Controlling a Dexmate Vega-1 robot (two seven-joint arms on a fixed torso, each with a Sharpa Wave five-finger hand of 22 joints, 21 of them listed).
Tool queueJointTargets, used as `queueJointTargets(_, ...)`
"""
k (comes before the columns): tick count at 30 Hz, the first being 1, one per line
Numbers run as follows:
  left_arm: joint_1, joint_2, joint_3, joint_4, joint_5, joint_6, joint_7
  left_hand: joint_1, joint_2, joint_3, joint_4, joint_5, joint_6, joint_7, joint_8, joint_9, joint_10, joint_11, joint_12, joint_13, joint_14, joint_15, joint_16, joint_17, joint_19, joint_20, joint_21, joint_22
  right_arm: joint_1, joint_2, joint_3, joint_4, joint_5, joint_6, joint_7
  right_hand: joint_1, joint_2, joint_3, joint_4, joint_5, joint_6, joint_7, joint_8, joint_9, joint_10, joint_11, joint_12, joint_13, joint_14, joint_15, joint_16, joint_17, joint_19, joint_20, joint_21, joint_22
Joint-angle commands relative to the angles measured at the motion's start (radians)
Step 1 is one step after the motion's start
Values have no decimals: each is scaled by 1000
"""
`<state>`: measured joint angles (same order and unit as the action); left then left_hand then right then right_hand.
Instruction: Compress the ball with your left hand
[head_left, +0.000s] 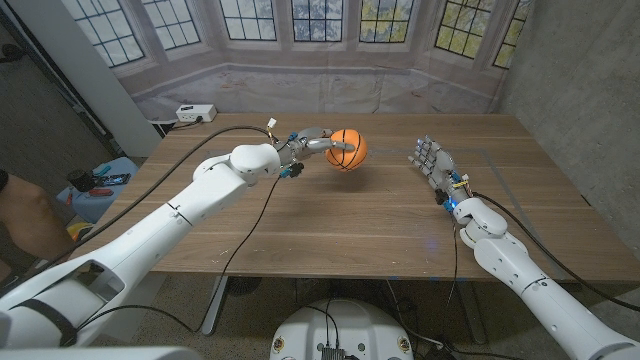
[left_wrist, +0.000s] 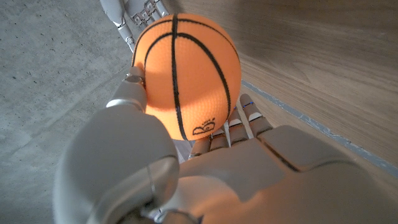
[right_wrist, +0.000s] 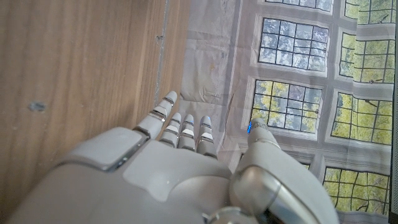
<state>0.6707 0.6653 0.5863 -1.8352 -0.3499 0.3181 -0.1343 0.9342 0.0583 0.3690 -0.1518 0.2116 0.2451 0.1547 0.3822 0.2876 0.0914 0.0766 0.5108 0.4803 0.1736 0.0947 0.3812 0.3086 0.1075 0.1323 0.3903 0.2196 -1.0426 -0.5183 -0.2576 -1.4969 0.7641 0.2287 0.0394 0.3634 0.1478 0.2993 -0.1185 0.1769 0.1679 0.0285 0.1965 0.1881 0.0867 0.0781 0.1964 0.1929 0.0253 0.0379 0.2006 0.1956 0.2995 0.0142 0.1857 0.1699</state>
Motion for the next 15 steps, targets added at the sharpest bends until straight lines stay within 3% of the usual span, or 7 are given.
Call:
queueJointTargets(1,6,-44,-17,66,-104,-42,1,3,16,-4,-1,6,23,-10,8,4,5,-4,9,6,8,-3,7,3,9,-7,13,2,-11,-4,-2,-8,-10,3,-10,-4,-1,-3,-4,1,6,0,0,3,-2,5,5,6,0,3,5,3,3,11,8,2)
queueJointTargets(15,26,-109,-56,166,-282,-97,-55,5,16,-13,-1,9,31,-19,9,9,3,-13,9,10,12,-13,12,7,13,-18,18,1,-25,-23,-5,-31,-36,4,-24,-4,-1,-3,-4,0,9,0,0,3,-2,6,5,6,0,5,5,3,3,12,8,2)
